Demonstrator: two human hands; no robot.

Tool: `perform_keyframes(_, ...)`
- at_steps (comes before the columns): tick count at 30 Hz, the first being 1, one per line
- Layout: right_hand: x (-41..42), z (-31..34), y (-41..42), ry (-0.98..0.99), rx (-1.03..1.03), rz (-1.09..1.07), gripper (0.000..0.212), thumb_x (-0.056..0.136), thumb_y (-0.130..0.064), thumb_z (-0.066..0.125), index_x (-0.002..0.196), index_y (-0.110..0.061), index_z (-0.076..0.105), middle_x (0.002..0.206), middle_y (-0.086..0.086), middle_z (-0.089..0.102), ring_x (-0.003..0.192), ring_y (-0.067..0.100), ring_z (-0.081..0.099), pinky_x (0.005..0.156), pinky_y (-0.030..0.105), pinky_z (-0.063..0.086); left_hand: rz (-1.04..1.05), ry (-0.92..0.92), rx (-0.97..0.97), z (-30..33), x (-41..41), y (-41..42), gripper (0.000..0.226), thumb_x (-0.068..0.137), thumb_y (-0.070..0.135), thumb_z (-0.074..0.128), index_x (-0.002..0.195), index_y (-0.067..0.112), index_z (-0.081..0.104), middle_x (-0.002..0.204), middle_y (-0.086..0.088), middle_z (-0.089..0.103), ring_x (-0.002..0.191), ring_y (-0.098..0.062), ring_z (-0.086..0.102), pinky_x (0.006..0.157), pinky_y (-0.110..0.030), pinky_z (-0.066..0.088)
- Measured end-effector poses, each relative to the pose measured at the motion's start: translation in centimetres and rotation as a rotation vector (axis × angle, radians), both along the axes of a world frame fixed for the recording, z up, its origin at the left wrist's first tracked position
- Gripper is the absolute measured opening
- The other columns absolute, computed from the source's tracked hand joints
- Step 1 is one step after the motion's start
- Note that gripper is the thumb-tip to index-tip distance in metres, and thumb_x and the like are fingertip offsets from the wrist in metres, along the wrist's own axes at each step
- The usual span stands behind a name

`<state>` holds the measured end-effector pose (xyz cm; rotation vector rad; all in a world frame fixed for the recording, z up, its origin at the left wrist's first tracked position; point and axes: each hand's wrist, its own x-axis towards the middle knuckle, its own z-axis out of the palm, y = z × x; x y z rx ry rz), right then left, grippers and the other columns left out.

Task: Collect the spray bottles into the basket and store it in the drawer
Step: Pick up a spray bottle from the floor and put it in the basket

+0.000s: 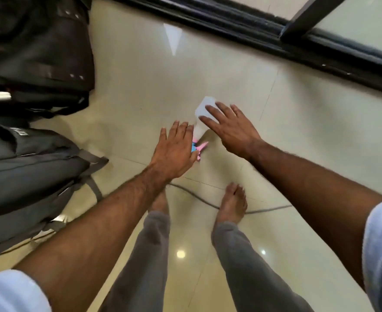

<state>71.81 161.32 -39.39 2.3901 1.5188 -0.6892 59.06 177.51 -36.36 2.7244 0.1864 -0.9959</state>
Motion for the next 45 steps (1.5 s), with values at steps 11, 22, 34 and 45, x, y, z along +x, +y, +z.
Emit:
perform_keyframes(11, 2.2, -4.5, 3.4, -0.029, -0.014, 0.066, 0.052, 0.079, -0.008, 0.068, 0.125, -0.025, 0.053, 0.144, 0.012, 0.04, 0.14, 0.037, 0.033, 0.09, 0.056, 0.044, 0.18, -0.079, -0.212, -4.0, -0.4, 3.0, 0.063, 0.101, 0.036, 0.047, 0.154, 0.007, 0.03, 0.158, -0.011, 0.038, 0.146, -0.025, 0.035, 0.12, -0.045, 0.03)
perform_keyframes(22, -4.8, 25.7, -2.9, 0.791, 0.473, -1.388, 0.059, 0.065, -0.016, 0.089, 0.116, -0.03, 0.064, 0.124, 0.005, 0.057, 0.117, 0.023, 0.054, 0.1, 0.034, 0.047, 0.799, 0.054, -0.907, 22.9, -0.4, 2.9, 0.108, 0.073, 0.025, 0.089, 0.157, 0.028, 0.021, 0.162, 0.003, 0.029, 0.144, -0.012, 0.037, 0.111, -0.024, 0.035)
perform_keyframes(34, -18.2, 59.4, -6.2, 0.902, 1.125, -1.89, 0.059, 0.068, -0.036, 0.084, 0.122, -0.032, 0.061, 0.123, 0.002, 0.068, 0.115, 0.024, 0.065, 0.097, 0.049, 0.056, 0.364, 0.023, -1.132, 55.6, 1.9, -6.9, 0.026, 0.084, 0.02, 0.08, 0.108, 0.027, 0.073, 0.116, 0.005, 0.074, 0.112, -0.013, 0.068, 0.093, -0.04, 0.058)
perform_keyframes(45, -38.0, 71.1, -26.6, 0.63, 1.574, -2.021, 0.033, 0.086, -0.042, 0.072, 0.116, -0.054, 0.065, 0.122, -0.01, 0.072, 0.113, 0.013, 0.069, 0.098, 0.035, 0.056, -0.395, 0.421, -1.15, 69.3, -11.4, -33.4, 0.055, 0.091, 0.038, 0.064, 0.141, 0.023, 0.049, 0.13, 0.002, 0.069, 0.118, -0.02, 0.066, 0.099, -0.037, 0.056)
